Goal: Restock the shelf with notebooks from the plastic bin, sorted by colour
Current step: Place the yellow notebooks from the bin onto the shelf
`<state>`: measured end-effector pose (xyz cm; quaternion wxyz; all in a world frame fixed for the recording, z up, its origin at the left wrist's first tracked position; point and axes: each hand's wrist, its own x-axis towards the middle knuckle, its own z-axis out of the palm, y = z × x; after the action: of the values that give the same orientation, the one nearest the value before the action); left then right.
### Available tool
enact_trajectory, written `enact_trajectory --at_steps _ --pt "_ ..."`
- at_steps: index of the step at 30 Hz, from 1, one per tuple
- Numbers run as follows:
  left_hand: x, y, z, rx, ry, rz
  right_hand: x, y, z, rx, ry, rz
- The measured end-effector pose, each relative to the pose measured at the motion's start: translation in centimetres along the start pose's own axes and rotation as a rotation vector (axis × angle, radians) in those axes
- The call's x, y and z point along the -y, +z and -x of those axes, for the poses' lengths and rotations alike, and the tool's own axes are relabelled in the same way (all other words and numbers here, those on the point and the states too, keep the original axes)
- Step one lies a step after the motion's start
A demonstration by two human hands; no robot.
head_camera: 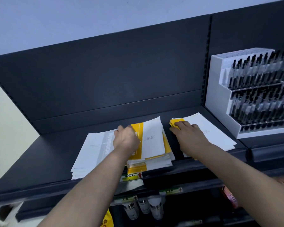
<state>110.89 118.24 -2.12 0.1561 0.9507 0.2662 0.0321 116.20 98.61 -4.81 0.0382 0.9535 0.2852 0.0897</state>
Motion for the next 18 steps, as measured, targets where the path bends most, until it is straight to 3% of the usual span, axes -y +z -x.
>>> enact_trajectory --at_steps 8,18 --pt "1.5 -1.1 4.2 0.007 0.259 0.011 2.8 -1.4 6.2 0.052 0.129 0.000" --pt "4.2 3.6 16.1 0.248 0.618 0.069 6.9 -0.7 24.1 0.288 0.389 0.001"
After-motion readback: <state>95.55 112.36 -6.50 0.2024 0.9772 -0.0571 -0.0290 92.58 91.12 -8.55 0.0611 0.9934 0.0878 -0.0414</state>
